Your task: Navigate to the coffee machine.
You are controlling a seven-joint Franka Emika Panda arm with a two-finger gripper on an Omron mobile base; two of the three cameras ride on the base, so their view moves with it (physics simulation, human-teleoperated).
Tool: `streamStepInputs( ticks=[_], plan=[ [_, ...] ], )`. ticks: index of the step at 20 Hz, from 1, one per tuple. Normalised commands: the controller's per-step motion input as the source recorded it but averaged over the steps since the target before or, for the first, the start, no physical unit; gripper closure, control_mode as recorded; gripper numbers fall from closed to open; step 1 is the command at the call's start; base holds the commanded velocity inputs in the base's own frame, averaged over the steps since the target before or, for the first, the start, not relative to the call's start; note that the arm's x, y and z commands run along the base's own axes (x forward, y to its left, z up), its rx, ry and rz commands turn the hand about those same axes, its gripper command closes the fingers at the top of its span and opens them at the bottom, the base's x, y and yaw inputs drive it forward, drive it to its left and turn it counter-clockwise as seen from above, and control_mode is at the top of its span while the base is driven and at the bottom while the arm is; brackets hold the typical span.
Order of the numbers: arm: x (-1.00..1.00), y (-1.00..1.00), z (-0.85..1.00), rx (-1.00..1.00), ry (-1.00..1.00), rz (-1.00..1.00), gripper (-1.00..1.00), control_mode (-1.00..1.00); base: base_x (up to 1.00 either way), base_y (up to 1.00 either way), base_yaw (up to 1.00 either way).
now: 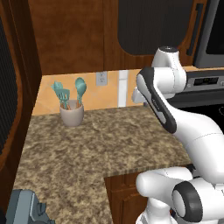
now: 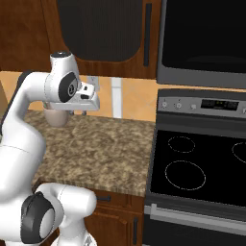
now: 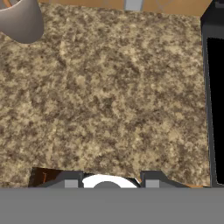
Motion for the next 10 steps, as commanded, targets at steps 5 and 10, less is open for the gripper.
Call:
streamStepInputs(
  ticks=[5, 10],
  plan=[
    [-0.07, 0.00, 0.00, 0.00, 0.00, 0.00, -1.00, -1.00, 0.00, 0.00, 0.00],
    [-0.05, 0.00, 0.00, 0.00, 0.00, 0.00, -1.00, -1.00, 0.00, 0.00, 0.00]
  ],
)
